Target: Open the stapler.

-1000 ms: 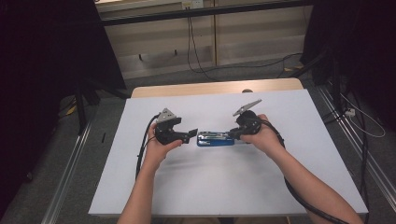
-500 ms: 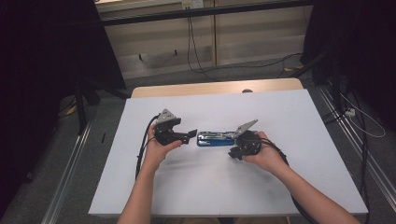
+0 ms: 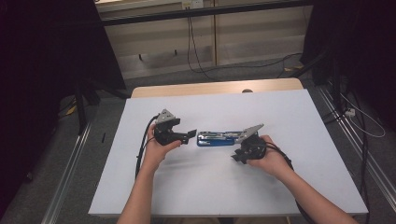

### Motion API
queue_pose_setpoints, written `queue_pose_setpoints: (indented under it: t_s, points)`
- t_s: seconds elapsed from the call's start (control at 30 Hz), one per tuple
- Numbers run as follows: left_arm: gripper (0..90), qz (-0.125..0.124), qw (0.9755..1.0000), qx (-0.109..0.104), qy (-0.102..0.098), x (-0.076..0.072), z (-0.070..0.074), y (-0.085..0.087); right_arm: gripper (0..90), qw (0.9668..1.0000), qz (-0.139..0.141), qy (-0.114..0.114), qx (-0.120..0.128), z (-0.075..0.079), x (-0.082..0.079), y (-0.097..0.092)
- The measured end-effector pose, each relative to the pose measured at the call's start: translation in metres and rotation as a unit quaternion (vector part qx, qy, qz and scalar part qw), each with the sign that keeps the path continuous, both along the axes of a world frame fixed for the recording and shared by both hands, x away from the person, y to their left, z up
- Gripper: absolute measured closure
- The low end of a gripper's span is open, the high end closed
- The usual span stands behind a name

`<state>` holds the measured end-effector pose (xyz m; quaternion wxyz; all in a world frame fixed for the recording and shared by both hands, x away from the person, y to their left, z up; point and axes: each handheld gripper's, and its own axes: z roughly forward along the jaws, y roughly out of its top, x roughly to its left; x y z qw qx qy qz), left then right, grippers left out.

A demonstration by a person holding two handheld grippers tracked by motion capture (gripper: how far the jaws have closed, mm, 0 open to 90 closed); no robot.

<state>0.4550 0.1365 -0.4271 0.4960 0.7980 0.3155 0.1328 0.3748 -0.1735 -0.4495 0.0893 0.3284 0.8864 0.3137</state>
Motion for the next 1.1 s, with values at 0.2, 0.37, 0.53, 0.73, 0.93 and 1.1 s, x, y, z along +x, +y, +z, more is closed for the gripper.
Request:
queue_pose_setpoints:
  t_s: [0.2, 0.37, 0.53, 0.73, 0.93, 1.1]
  points:
    - [10.3, -0.001, 1.0000, 0.001, -0.001, 0.000, 0.000, 0.000, 77.7, 0.9999, 0.006, 0.000, -0.012, 0.001, -0.002, 0.004]
    - [10.2, 0.000, 1.0000, 0.000, -0.002, -0.001, 0.001, 0.001, 78.7, 1.0000, 0.007, 0.001, -0.004, 0.000, -0.002, 0.002]
    - [10.1, 0.001, 1.0000, -0.002, -0.002, -0.002, 0.002, 0.002, 78.9, 0.9999, 0.008, 0.006, 0.003, 0.001, 0.000, 0.000]
    - [9.9, 0.003, 1.0000, -0.001, -0.002, -0.003, 0.003, 0.006, 78.9, 0.9995, 0.030, 0.005, 0.013, 0.008, 0.005, 0.002]
    - [9.8, 0.007, 1.0000, -0.002, -0.003, -0.005, 0.003, 0.011, 78.9, 0.9988, 0.043, -0.006, 0.024, 0.024, 0.016, 0.006]
    - [9.6, 0.008, 1.0000, -0.005, 0.000, -0.006, 0.004, 0.013, 78.9, 0.9978, 0.056, -0.020, 0.028, 0.037, 0.026, 0.010]
